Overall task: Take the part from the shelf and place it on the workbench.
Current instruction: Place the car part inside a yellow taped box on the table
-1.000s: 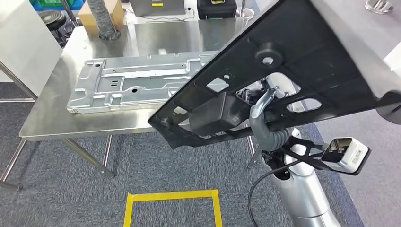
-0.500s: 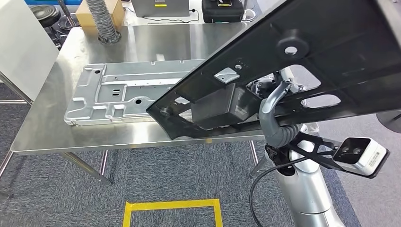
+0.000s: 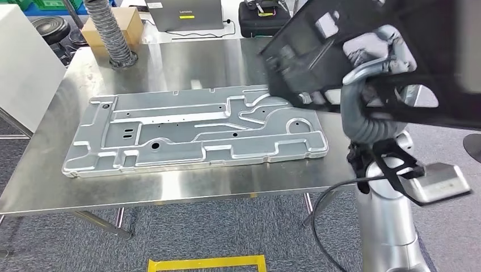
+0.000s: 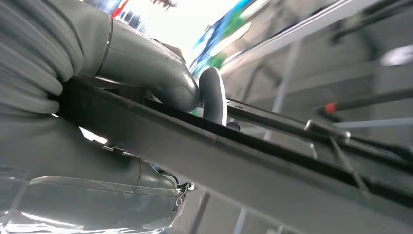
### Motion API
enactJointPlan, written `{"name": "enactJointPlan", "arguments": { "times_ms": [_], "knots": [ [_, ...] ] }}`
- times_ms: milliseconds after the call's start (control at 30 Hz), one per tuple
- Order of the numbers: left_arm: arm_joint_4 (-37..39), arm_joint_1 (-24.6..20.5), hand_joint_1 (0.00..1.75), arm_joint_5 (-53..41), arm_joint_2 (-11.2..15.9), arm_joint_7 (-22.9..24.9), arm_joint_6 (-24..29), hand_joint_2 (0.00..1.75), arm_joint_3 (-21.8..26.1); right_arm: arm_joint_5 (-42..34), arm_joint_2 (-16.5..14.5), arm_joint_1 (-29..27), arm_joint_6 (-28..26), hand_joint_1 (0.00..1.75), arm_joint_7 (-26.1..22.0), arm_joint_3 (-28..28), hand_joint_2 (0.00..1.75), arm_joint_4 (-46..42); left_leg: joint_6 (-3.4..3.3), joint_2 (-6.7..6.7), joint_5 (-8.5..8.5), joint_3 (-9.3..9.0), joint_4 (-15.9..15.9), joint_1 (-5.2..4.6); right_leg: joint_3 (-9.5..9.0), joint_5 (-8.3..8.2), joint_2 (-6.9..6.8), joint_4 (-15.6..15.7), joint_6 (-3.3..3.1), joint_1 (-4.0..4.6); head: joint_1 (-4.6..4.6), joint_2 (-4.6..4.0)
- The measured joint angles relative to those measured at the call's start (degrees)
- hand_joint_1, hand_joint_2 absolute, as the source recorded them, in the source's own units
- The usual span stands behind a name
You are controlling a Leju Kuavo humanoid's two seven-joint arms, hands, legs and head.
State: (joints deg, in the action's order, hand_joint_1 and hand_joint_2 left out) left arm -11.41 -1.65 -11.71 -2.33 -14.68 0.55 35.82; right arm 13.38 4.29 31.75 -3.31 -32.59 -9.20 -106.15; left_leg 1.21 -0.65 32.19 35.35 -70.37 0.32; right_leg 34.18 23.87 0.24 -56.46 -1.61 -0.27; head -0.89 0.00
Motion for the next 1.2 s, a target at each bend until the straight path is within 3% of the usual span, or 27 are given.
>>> {"name": "enactJointPlan", "arguments": {
  "times_ms": [67,100,133,200,233,267,367,433,533,567,600,633,700,733,767,900,933,1000,1067,1100,1133,1200],
  "knots": [
    [0.0,0.1,0.00,-0.3,0.0,0.0,0.1,1.75,0.1,5.7,0.6,1.1,-3.2,1.75,1.7,0.6,1.75,1.2,0.43,0.15,2.46,3.46,-3.1,0.30,-1.05,0.97,0.13,0.0,0.02,-0.04,0.00,0.00],
    [0.0,0.1,0.00,-0.4,0.0,0.0,0.2,1.75,0.2,9.7,1.1,2.2,-5.1,1.75,3.3,0.6,1.75,2.5,0.48,0.21,2.21,4.05,-2.2,0.39,-1.65,1.51,0.26,-0.1,0.12,-0.09,-0.01,0.00],
    [0.0,0.1,0.00,-0.6,0.1,0.0,0.2,1.75,0.3,14.6,1.8,3.8,-7.1,1.75,5.6,0.4,1.75,4.4,0.46,0.27,0.43,3.93,0.4,0.47,-2.30,2.08,0.38,-0.2,0.29,-0.15,-0.03,0.00],
    [0.0,0.0,0.00,-1.0,0.1,-0.2,0.1,1.75,0.4,25.4,3.3,7.9,-9.9,1.75,11.0,-0.3,1.75,9.5,0.19,0.43,-6.02,2.86,7.6,0.50,-3.37,3.21,0.50,-0.7,0.80,-0.17,-0.05,0.00],
    [0.0,0.0,0.00,-1.3,0.1,-0.3,0.1,1.75,0.5,29.8,4.0,10.0,-10.1,1.75,13.2,-0.8,1.75,12.3,-0.11,0.52,-8.38,2.46,10.3,0.42,-3.60,3.68,0.50,-0.9,1.12,-0.08,-0.02,0.00],
    [0.0,-0.1,0.00,-1.5,0.2,-0.4,0.1,1.75,0.5,33.7,4.6,12.1,-9.6,1.75,14.9,-1.5,1.75,15.2,-0.46,0.57,-9.85,2.37,11.7,0.30,-3.63,4.05,0.51,-1.0,1.46,0.02,0.03,0.00],
    [0.0,-0.3,0.00,-2.4,0.2,-0.9,0.0,1.75,0.6,42.2,5.2,18.9,-6.5,1.75,17.4,-5.0,1.75,25.0,-1.48,0.60,-10.37,2.41,12.2,0.11,-3.39,4.75,0.55,-1.2,2.44,-0.06,0.11,0.00],
    [0.0,-0.7,0.00,-2.9,0.3,-1.6,-0.2,1.75,0.7,45.9,5.1,23.1,-5.1,1.75,17.9,-8.3,1.75,32.2,-2.05,0.58,-10.36,2.16,12.5,0.25,-2.02,6.39,0.28,-4.0,2.97,-0.28,0.24,0.00],
    [0.0,-1.3,0.00,-3.9,0.3,-3.1,-0.2,1.75,0.8,49.5,3.5,27.2,-3.9,1.75,17.9,-13.4,1.75,43.2,-2.57,0.35,-9.96,1.85,12.6,0.25,4.44,10.41,0.06,-15.3,3.45,-0.46,0.39,0.00],
    [0.0,-1.5,0.00,-4.3,0.3,-3.6,-0.1,1.75,0.8,50.5,2.7,27.9,-3.6,1.75,17.8,-15.1,1.75,47.0,-2.60,0.24,-9.75,1.64,12.6,0.25,6.25,10.45,0.06,-17.8,3.51,-0.50,0.40,0.00],
    [0.0,-1.5,0.00,-4.5,0.3,-3.9,-0.1,1.75,0.8,51.4,1.9,28.5,-3.4,1.75,17.8,-16.6,1.75,50.7,-2.55,0.10,-9.51,1.36,12.5,0.26,6.99,9.29,0.05,-17.9,3.47,-0.52,0.42,0.00],
    [0.0,-1.5,0.00,-4.7,0.3,-4.3,-0.1,1.75,0.8,52.2,0.9,28.9,-3.3,1.75,17.8,-18.1,1.75,54.3,-2.45,-0.06,-9.21,1.01,12.4,0.27,6.68,7.08,0.05,-15.8,3.32,-0.53,0.45,0.00],
    [0.0,-1.5,0.00,-5.0,0.3,-4.9,-0.1,1.75,0.8,53.6,-1.3,29.6,-3.5,1.75,18.3,-20.6,1.75,61.3,-2.07,-0.31,-8.57,0.36,12.2,0.21,4.05,2.09,0.03,-8.1,2.69,-0.36,0.43,0.00],
    [0.0,-1.5,0.00,-5.2,0.3,-5.2,-0.2,1.75,0.8,54.2,-2.6,29.8,-3.6,1.75,18.7,-21.8,1.75,64.6,-1.82,-0.38,-8.32,0.24,12.1,0.13,2.88,0.72,0.02,-4.9,2.34,-0.20,0.39,0.00],
    [0.0,-1.6,0.00,-5.3,0.3,-5.5,-0.2,1.75,0.8,54.8,-3.8,29.9,-3.7,1.75,19.2,-22.8,1.75,67.5,-1.53,-0.42,-8.18,0.21,12.1,0.09,2.19,0.16,0.04,-2.9,2.04,0.00,0.33,0.00],
    [0.0,-1.6,0.00,-5.7,0.3,-6.2,-0.2,1.75,0.8,56.2,-8.1,29.3,-3.4,1.75,21.4,-25.8,1.75,76.0,-0.25,-0.28,-7.48,0.31,11.8,0.13,1.58,0.32,0.11,-1.5,0.98,-0.06,0.23,0.00],
    [0.0,-1.6,0.00,-5.7,0.3,-6.3,-0.1,1.75,0.8,56.3,-8.9,29.2,-3.1,1.75,21.9,-26.2,1.75,77.4,0.05,-0.17,-6.44,0.97,10.2,0.15,1.37,0.26,0.10,-1.3,0.69,-0.23,0.18,0.00],
    [0.0,-1.6,0.00,-5.9,0.3,-6.4,-0.2,1.75,0.9,56.4,-10.4,29.1,-2.4,1.75,22.8,-26.8,1.75,79.8,0.54,0.08,-3.01,4.05,3.4,0.28,1.08,0.36,0.10,-1.1,0.25,-0.26,0.11,0.00],
    [0.0,-1.6,0.00,-6.2,0.3,-6.6,-0.2,1.75,0.9,56.2,-11.5,28.6,-1.9,0.87,23.5,-27.2,0.87,81.7,0.85,0.20,-0.68,7.56,-3.7,0.38,0.86,0.56,0.10,-1.2,0.06,-0.16,0.09,0.00],
    [0.0,-1.6,0.00,-6.3,0.3,-6.8,-0.2,1.75,0.9,56.1,-11.9,28.3,-1.9,0.44,23.6,-27.4,0.44,82.5,0.93,0.23,-1.06,8.14,-4.5,0.41,0.73,0.68,0.10,-1.2,0.05,-0.14,0.10,0.00],
    [0.0,-1.5,0.00,-6.3,0.4,-7.0,-0.2,1.75,0.9,55.8,-12.3,28.1,-1.9,0.00,23.7,-27.6,0.00,83.1,0.94,0.26,-2.52,7.54,-2.9,0.44,0.59,0.81,0.15,-1.2,0.10,-0.14,0.09,0.00],
    [0.0,-1.5,0.00,-6.6,0.4,-7.5,0.0,1.75,0.9,55.5,-13.0,27.8,-2.3,0.00,23.5,-27.8,0.00,83.9,0.79,0.31,-6.56,3.83,5.0,0.51,0.27,1.20,0.32,-1.5,0.38,-0.12,0.10,-0.01]
  ]
}}
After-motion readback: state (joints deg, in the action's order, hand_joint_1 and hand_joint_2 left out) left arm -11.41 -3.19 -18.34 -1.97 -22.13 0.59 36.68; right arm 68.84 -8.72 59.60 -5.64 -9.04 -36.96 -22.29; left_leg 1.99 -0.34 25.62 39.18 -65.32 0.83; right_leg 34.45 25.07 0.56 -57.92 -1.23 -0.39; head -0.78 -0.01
